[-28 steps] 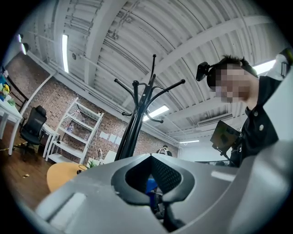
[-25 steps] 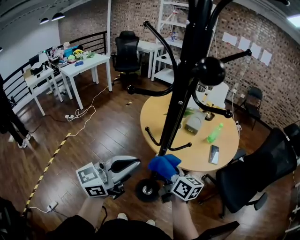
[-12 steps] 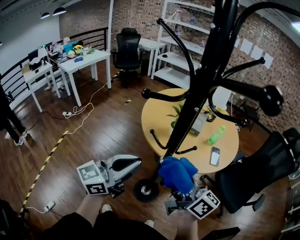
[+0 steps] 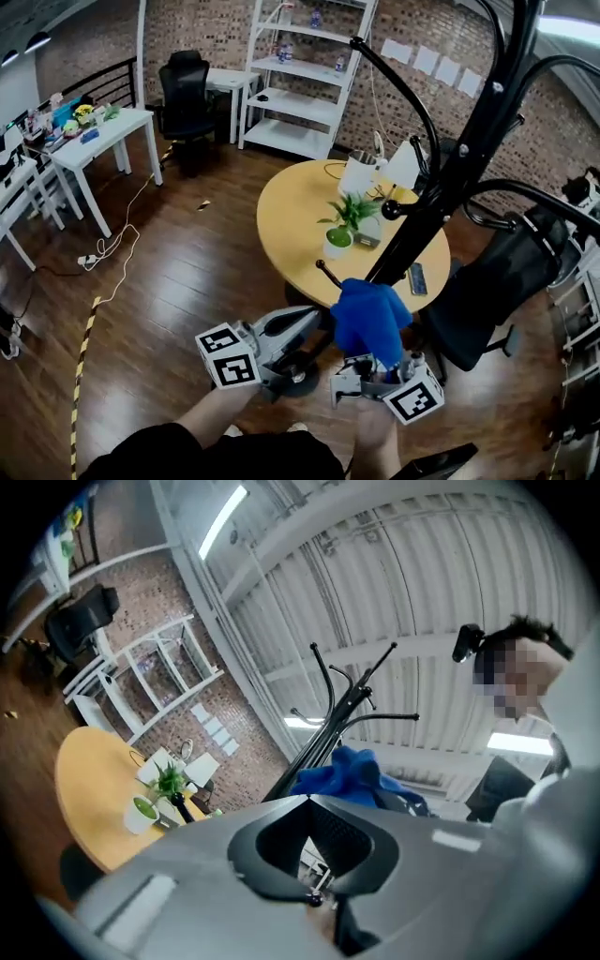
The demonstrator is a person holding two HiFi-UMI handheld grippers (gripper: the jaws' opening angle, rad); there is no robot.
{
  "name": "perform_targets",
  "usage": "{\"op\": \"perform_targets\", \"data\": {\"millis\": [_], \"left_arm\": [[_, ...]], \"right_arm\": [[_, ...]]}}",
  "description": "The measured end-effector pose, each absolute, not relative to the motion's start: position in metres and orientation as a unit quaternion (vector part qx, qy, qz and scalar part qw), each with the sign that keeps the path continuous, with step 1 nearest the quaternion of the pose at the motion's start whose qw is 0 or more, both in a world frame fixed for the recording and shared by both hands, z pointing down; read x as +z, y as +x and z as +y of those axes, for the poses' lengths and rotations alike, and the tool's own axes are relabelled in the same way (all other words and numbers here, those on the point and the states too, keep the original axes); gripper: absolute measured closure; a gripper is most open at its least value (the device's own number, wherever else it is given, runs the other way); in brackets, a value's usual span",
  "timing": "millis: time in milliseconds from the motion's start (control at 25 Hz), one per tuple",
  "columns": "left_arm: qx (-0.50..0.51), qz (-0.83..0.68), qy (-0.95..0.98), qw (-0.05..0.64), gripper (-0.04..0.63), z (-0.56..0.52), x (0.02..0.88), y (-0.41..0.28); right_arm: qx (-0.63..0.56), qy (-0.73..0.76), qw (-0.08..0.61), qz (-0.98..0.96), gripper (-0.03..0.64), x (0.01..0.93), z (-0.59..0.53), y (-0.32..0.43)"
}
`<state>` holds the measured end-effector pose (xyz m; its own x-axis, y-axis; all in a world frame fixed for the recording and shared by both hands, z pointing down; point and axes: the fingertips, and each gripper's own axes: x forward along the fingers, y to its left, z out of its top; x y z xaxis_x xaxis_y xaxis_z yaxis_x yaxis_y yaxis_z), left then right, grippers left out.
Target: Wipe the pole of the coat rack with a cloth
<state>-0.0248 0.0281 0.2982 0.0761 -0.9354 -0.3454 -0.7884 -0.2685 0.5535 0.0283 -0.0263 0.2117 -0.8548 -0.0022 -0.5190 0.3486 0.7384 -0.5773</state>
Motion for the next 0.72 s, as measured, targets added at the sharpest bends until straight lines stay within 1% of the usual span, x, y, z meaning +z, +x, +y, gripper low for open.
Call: {"op": "perform_targets", "data": {"millis": [120, 280, 360, 480, 720], "left_arm": [[-0.316, -0.607, 0.716, 0.137, 0.592, 0.009, 0.313, -0.029], [-0.361, -0.574, 0.700, 0.224, 0.592, -0.027, 0.327, -0.020], [-0.384, -0.557, 0.691, 0.254, 0.592, -0.040, 0.327, -0.018], [-0.398, -0.535, 0.694, 0.272, 0.595, -0.054, 0.321, -0.019], [-0.390, -0.503, 0.712, 0.296, 0.595, -0.068, 0.324, -0.021]], "right_arm": [[-0.326, 0.073, 0.283, 0.899, 0.597, 0.208, -0.027, 0.020], [-0.276, 0.054, 0.312, 0.908, 0.597, 0.195, -0.026, 0.016], [-0.267, 0.049, 0.322, 0.907, 0.597, 0.192, -0.028, 0.014], [-0.275, 0.053, 0.345, 0.896, 0.597, 0.189, -0.039, 0.015], [-0.262, 0.049, 0.368, 0.891, 0.597, 0.190, -0.048, 0.012]]}}
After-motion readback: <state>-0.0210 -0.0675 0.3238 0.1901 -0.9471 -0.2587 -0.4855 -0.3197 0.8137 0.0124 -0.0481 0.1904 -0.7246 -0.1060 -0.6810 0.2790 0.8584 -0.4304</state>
